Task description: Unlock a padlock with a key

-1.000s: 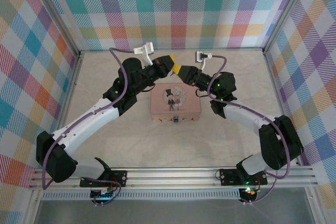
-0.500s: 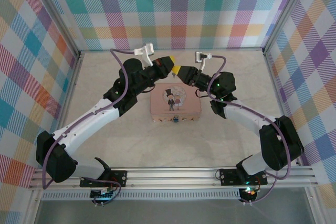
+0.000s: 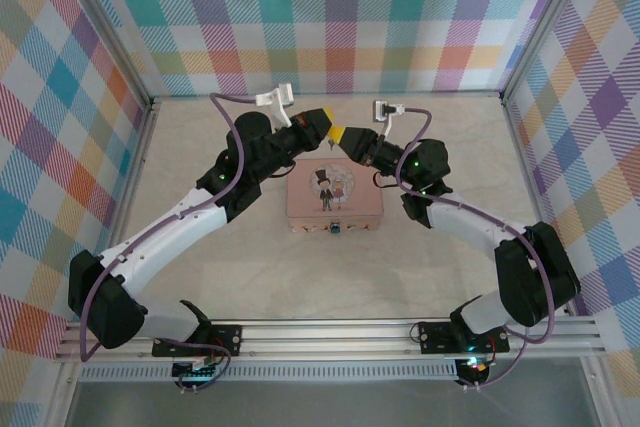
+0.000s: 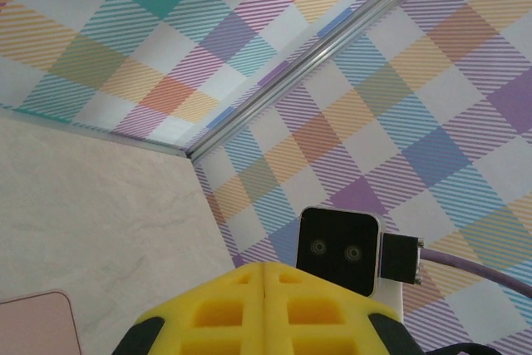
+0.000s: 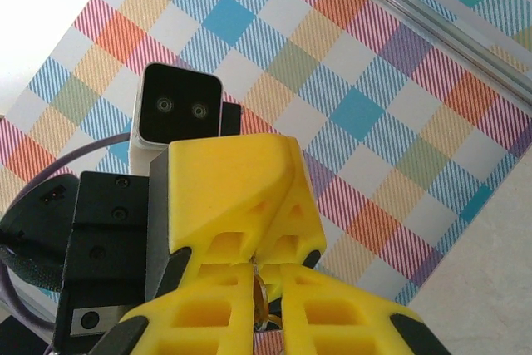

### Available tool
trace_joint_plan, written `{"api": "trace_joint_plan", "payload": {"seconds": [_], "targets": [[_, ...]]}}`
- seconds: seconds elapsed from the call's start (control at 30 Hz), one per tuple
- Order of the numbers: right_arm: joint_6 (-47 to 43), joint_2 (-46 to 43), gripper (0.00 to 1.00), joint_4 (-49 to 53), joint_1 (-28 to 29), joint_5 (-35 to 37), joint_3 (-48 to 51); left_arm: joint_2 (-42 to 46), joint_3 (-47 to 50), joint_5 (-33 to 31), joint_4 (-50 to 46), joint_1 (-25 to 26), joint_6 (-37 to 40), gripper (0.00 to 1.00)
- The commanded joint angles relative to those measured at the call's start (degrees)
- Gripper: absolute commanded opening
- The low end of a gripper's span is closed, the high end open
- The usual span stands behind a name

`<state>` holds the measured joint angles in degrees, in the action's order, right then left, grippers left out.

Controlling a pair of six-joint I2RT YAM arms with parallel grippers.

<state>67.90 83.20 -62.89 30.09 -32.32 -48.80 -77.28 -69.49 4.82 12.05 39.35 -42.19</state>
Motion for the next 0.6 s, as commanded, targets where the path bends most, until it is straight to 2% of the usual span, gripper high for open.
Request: {"api": "trace_joint_plan", "payload": {"seconds": [0.0, 0.07, 0.17, 0.2, 0.27, 0.4, 0.5, 0.53, 0.57], "targets": [[-1.4, -1.5, 0.11, -0.9, 0.2, -0.4, 0.4, 2.3, 0.5, -1.1, 1.7, 0.7, 1.2, 0.00], [-1.5, -1.5, 0.02, -1.1, 0.1, -0.8, 0.3, 2.2, 0.3, -1.1, 1.7, 0.7, 1.2, 0.00], [-1.6, -1.5, 0.00, -1.6, 0.1, -1.0, 0.4, 1.9, 0.1, -0.9, 1.7, 0.7, 1.1, 0.00], [-1.6, -1.5, 0.01, -1.5, 0.1, -1.0, 0.3, 1.9, 0.1, -0.9, 1.7, 0.7, 1.1, 0.00], [-1.7, -1.7, 0.20, -0.4, 0.0, -0.5, 0.4, 2.0, 0.1, -1.1, 1.6, 0.7, 1.2, 0.00], [-2.0, -1.9, 0.20, 0.1, -0.1, -0.3, 0.6, 2.0, -0.1, -1.1, 1.1, 0.7, 1.5, 0.00], [-2.1, -1.9, 0.12, 0.3, -0.1, -1.0, 0.0, 1.6, -0.1, -0.8, 1.3, 0.7, 1.0, 0.00], [-2.1, -1.9, 0.13, 0.3, -0.1, -1.3, -0.1, 1.4, 0.0, -0.5, 1.5, 0.7, 0.9, 0.00], [-2.1, -1.9, 0.19, 0.1, -0.1, -1.6, -0.4, 1.2, -0.1, -0.3, 1.7, 0.7, 0.8, 0.00]]}}
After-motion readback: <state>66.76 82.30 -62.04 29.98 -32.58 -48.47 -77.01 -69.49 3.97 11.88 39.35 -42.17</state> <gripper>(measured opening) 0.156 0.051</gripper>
